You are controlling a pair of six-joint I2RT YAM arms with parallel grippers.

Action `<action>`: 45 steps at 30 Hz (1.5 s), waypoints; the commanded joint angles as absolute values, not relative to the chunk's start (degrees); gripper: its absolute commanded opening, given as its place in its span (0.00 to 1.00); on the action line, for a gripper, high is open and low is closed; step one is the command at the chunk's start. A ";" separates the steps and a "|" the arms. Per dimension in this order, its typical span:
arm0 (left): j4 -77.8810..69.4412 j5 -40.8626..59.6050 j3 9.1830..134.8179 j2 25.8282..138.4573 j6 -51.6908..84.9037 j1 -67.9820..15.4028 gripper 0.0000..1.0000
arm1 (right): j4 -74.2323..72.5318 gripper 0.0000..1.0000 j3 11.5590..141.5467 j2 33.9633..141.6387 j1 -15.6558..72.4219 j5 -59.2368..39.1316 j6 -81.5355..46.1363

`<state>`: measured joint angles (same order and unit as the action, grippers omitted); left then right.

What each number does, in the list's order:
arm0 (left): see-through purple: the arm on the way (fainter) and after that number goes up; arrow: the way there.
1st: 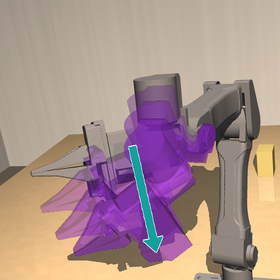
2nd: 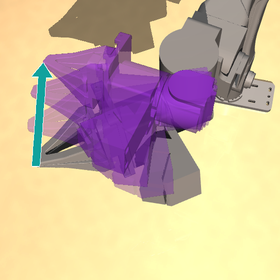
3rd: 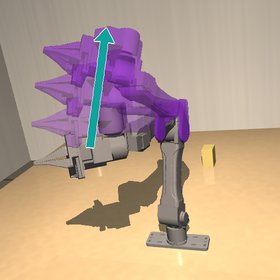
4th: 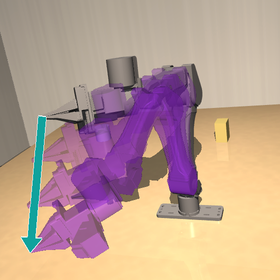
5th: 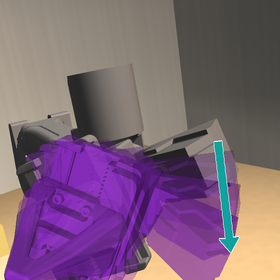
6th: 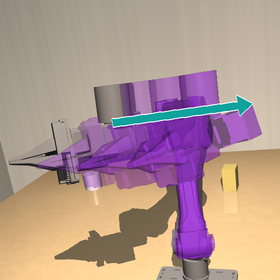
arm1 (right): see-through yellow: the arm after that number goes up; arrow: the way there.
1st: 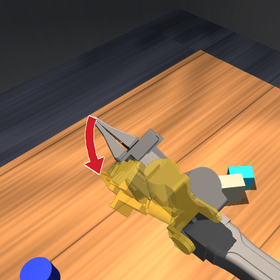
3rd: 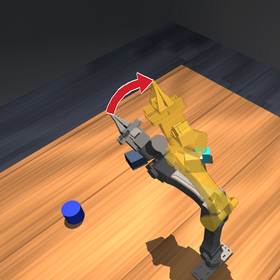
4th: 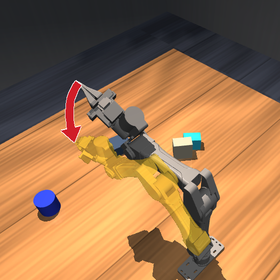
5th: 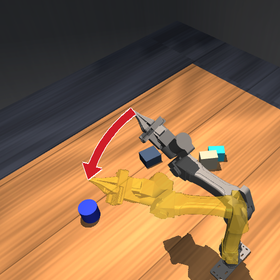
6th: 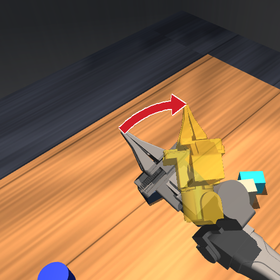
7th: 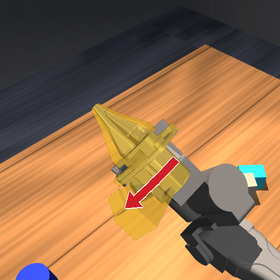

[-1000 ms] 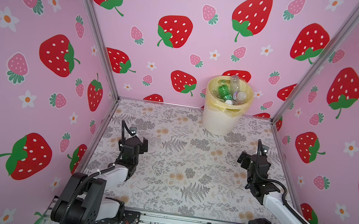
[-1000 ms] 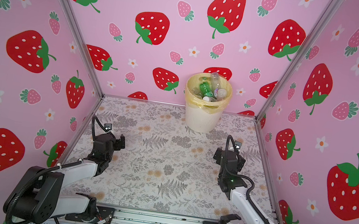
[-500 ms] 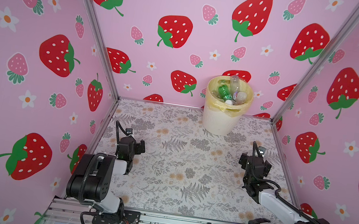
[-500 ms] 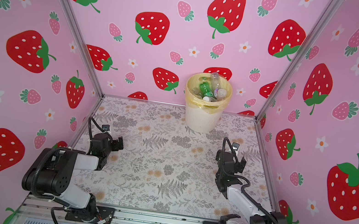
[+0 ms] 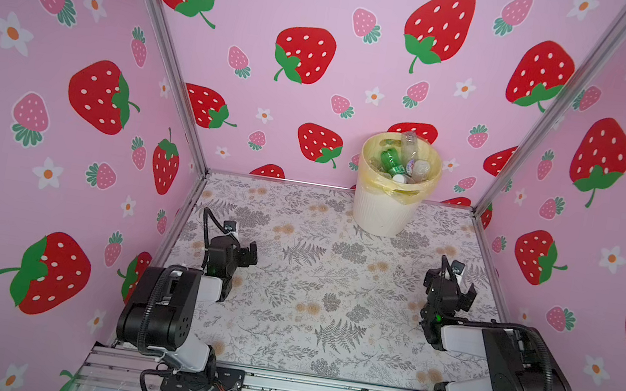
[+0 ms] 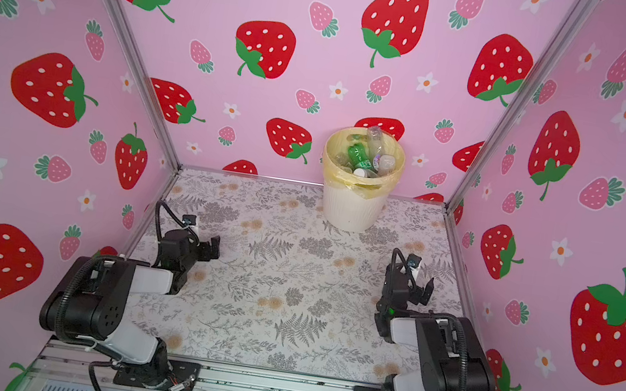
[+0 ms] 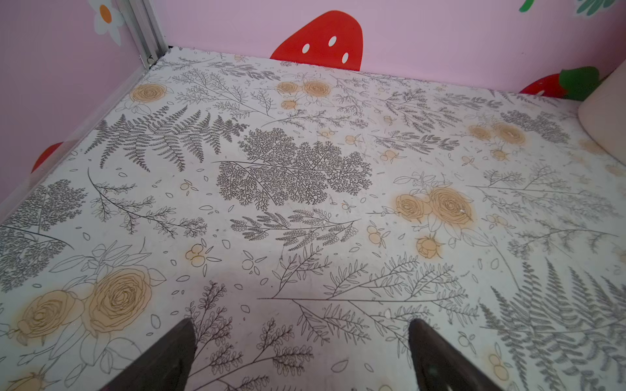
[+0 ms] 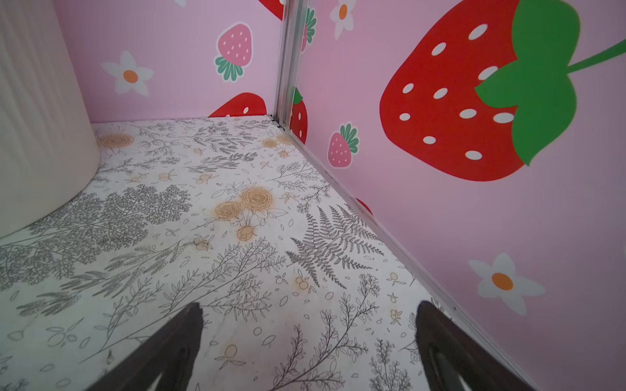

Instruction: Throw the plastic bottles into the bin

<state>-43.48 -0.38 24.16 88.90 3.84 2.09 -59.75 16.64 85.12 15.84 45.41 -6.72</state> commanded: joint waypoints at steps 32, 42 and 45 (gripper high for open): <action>-43.78 1.65 26.10 88.89 2.11 2.02 0.99 | -71.48 0.99 15.46 90.02 6.11 6.22 -0.37; -43.83 1.63 26.10 88.93 2.11 2.03 0.99 | -71.49 0.99 15.47 90.05 6.50 6.94 -0.18; -43.81 1.58 26.10 88.95 2.15 2.01 0.99 | -71.52 0.99 15.47 90.09 6.58 6.98 -0.09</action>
<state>-43.42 0.71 24.38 88.90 3.03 2.09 -70.30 14.85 90.28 6.26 6.96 -1.21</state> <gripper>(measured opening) 0.990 0.994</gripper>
